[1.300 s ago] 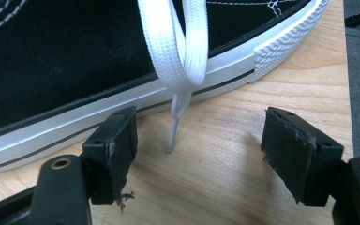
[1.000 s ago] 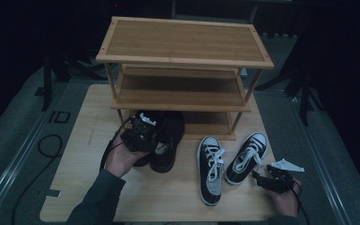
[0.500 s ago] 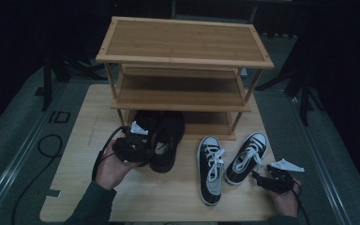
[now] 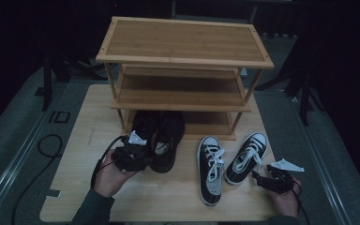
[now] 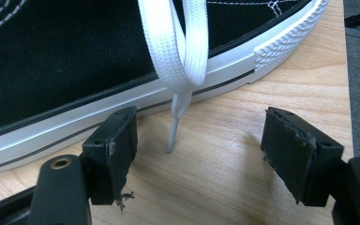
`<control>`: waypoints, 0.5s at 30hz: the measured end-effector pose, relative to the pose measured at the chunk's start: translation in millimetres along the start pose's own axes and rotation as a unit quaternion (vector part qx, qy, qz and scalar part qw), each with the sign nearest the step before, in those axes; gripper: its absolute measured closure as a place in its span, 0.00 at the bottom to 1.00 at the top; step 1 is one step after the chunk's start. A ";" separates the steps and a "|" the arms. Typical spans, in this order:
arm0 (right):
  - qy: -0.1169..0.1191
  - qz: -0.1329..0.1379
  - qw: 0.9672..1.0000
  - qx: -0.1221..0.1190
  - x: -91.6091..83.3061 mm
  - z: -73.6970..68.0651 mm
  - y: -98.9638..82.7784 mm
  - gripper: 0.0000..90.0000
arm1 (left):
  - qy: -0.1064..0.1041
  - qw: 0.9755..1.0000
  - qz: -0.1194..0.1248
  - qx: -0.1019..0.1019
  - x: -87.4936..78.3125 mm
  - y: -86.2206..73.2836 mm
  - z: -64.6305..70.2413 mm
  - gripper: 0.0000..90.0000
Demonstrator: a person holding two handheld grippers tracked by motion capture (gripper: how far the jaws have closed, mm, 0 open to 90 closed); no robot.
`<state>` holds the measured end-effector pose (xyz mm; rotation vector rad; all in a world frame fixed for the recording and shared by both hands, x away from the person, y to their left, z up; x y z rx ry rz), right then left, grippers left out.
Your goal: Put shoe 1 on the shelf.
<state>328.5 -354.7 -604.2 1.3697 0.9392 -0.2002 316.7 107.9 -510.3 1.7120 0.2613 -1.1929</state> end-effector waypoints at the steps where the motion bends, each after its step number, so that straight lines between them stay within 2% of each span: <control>1: 0.000 0.000 1.000 0.000 0.0 0.0 0.0 0.30 | -0.001 1.000 0.001 0.000 1.6 -1.5 0.0 0.64; 10: 0.000 0.000 1.000 0.000 0.0 0.0 0.0 0.30 | -0.007 1.000 0.002 -0.006 14.2 -12.5 2.9 0.70; 15: 0.000 0.000 1.000 0.000 0.0 0.0 0.0 0.30 | -0.011 1.000 0.000 0.006 20.1 -16.1 8.5 0.75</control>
Point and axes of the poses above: each handheld gripper's, and its own axes: x roughly forward along the jaws, y roughly out of its top, z roughly to its right, the point moved 6 cm from there along x, roughly forward along the jaws, and after that the axes turned 7 degrees about y, right-handed, at the moved point
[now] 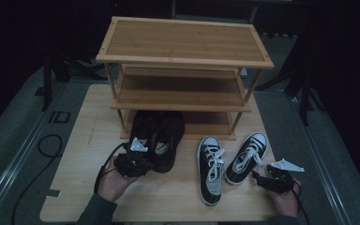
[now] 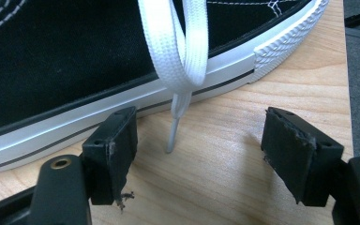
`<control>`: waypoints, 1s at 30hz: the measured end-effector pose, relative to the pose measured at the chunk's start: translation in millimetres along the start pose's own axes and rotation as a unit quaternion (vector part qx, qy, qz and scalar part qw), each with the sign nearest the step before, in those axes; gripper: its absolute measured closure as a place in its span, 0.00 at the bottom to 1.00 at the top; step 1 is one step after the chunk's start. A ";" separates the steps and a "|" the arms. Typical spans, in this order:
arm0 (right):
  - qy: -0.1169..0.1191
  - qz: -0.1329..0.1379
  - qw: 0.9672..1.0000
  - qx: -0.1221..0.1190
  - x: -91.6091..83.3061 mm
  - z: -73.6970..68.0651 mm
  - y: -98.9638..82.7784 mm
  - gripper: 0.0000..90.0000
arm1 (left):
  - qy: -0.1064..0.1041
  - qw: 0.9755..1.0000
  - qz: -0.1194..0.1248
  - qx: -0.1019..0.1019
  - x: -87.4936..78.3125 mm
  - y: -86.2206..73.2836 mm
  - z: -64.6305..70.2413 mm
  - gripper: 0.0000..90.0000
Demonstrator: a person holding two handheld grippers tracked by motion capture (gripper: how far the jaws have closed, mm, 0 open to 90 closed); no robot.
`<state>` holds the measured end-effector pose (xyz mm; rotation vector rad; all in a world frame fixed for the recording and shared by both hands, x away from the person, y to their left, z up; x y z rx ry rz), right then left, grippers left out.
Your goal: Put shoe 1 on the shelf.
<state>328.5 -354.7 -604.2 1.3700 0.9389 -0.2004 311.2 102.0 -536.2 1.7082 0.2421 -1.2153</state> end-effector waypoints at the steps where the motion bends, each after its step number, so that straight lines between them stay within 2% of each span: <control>1: 0.000 0.000 1.000 0.000 0.0 0.0 0.0 0.30 | 0.001 1.000 -0.002 0.004 1.0 -0.5 1.0 0.76; 7: 0.000 0.000 1.000 0.000 0.0 0.0 0.0 0.30 | 0.005 1.000 -0.004 0.023 7.1 -3.5 8.2 0.86; 14: 0.000 0.000 1.000 0.000 0.0 0.0 0.0 0.30 | 0.009 0.999 -0.015 0.030 13.9 -6.9 12.6 0.99; 30: 0.000 0.000 1.000 0.000 0.0 0.0 0.0 0.30 | 0.012 0.998 -0.030 0.045 27.7 -9.7 21.6 1.00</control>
Point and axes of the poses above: each handheld gripper's, and its own axes: x roughly forward along the jaws, y roughly out of its top, z roughly to its right, the point moved 6 cm from there along x, roughly forward along the jaws, and after that the axes turned 7 degrees about y, right-handed, at the moved point
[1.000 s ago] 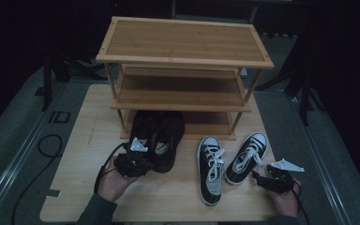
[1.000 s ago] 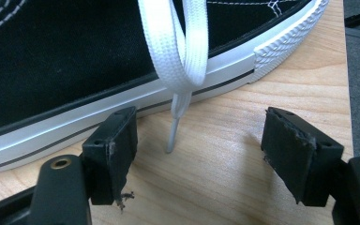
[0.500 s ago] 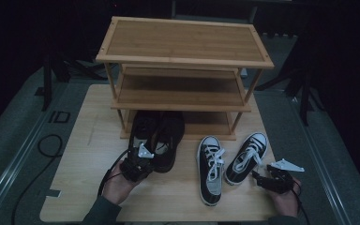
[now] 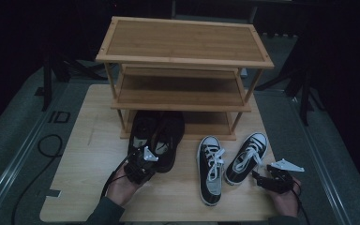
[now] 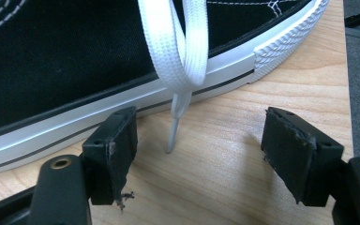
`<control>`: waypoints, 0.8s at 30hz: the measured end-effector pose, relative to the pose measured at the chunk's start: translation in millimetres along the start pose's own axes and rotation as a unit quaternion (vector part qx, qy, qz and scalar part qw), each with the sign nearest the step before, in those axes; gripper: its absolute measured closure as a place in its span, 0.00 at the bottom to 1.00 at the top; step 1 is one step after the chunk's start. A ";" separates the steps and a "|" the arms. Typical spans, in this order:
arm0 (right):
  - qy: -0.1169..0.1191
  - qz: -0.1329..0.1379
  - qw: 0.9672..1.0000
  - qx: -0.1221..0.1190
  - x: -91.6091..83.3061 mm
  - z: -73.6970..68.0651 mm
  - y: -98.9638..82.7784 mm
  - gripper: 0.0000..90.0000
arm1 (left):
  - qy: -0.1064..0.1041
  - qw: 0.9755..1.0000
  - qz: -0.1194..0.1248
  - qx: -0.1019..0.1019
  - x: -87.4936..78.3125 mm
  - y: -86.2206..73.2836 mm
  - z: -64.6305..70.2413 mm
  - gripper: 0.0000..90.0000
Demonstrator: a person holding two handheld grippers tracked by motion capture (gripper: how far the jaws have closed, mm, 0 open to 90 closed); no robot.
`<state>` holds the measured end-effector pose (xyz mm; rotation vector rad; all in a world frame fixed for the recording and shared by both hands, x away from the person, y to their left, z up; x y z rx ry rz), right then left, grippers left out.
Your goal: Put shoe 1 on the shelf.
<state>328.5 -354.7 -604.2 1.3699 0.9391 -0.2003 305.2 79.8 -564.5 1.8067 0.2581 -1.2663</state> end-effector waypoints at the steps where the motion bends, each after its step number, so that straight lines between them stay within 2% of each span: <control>1: 0.000 0.000 1.000 0.000 0.0 0.0 0.0 0.30 | 0.001 1.000 -0.001 0.000 1.1 0.2 0.4 1.00; 11: 0.000 0.000 1.000 0.000 0.0 0.0 0.0 0.30 | 0.005 1.000 0.002 0.001 4.1 5.8 0.7 1.00; 15: 0.000 0.000 1.000 0.000 0.0 0.0 0.0 0.30 | 0.011 1.000 0.012 -0.012 3.2 10.0 -2.8 1.00; 19: 0.000 0.000 1.000 0.000 0.0 0.1 0.0 0.30 | 0.016 1.000 0.009 -0.013 3.2 12.5 -5.0 1.00; 24: 0.000 0.000 1.000 0.000 0.0 0.0 0.0 0.30 | 0.010 1.000 0.010 -0.008 5.0 12.9 0.7 1.00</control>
Point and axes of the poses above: each handheld gripper's, and its own axes: x roughly forward along the jaws, y roughly out of its top, z roughly to its right, the point moved 6 cm from there along x, roughly forward along the jaws, and after that the axes turned 7 degrees about y, right-handed, at the moved point
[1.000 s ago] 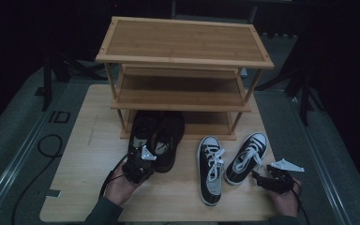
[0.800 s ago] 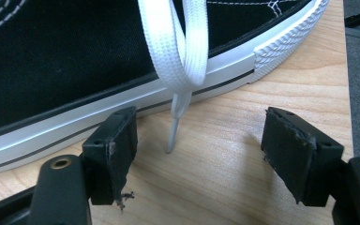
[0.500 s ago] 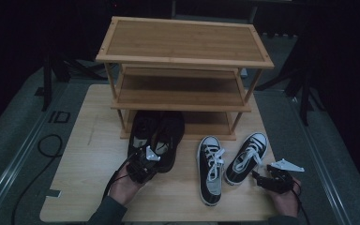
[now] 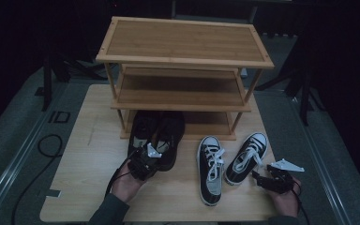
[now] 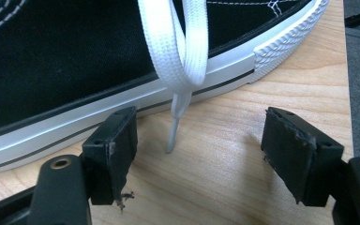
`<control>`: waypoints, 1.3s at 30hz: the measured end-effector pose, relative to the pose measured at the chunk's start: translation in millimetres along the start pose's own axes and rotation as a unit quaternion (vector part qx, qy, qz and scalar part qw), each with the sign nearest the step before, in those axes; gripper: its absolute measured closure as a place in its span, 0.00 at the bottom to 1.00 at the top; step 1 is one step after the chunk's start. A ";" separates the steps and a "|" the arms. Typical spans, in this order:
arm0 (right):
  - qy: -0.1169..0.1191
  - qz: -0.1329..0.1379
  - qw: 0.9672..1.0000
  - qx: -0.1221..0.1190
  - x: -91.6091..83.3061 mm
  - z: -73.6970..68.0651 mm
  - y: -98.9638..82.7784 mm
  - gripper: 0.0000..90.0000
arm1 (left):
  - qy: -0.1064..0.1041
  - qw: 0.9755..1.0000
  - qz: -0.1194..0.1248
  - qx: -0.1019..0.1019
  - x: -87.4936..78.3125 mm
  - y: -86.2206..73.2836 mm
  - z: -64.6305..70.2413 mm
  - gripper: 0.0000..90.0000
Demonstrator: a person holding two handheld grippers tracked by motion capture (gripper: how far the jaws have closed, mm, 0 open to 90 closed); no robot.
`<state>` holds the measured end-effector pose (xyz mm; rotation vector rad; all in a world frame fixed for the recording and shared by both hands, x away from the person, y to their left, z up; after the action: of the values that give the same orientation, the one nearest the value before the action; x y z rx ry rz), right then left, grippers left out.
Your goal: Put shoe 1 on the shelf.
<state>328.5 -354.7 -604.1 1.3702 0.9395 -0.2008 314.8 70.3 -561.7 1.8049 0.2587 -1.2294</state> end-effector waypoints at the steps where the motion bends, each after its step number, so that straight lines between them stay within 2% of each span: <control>1: 0.000 0.000 1.000 0.000 0.0 0.0 0.0 0.30 | -0.004 1.000 0.003 0.008 0.2 1.3 3.6 1.00; 5: 0.000 0.000 1.000 0.000 0.1 0.0 0.0 0.30 | -0.006 1.000 0.012 0.013 -0.3 7.0 6.6 1.00; 10: 0.000 0.000 1.000 0.000 0.0 0.0 0.0 0.30 | -0.002 1.000 0.009 0.012 0.0 8.6 4.9 1.00; 13: 0.000 0.000 1.000 0.000 0.0 0.0 0.0 0.30 | 0.000 1.000 0.014 -0.003 -1.3 9.1 0.0 1.00; 25: 0.000 0.000 1.000 0.000 0.0 0.0 0.0 0.30 | 0.033 0.999 0.019 -0.017 -0.9 20.8 -14.9 1.00; 27: 0.000 0.000 1.000 0.000 0.0 0.0 0.1 0.30 | 0.026 0.999 0.024 -0.022 -0.1 23.7 -15.0 1.00; 30: 0.000 0.000 1.000 0.000 0.1 0.0 0.0 0.30 | 0.030 0.999 0.030 -0.017 0.1 29.6 -14.4 1.00; 33: 0.000 0.000 1.000 -0.001 0.1 0.0 0.1 0.30 | 0.046 0.998 0.030 -0.010 2.2 37.8 -14.6 1.00; 36: 0.000 0.000 1.000 -0.001 0.1 0.0 0.1 0.30 | 0.040 0.999 0.033 -0.012 4.6 41.5 -13.5 1.00; 39: 0.000 0.000 1.000 -0.001 0.1 0.1 0.1 0.30 | 0.039 0.999 0.031 -0.002 7.2 43.0 -7.1 1.00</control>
<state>328.7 -354.7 -604.1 1.3695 0.9400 -0.1997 348.8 49.2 -543.0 1.8469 0.2474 -1.1153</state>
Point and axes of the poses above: each handheld gripper's, and its own axes: x roughly forward along the jaws, y roughly out of its top, z roughly to its right, the point moved 6 cm from there along x, roughly forward along the jaws, and after that the axes turned 7 degrees about y, right-handed, at the moved point
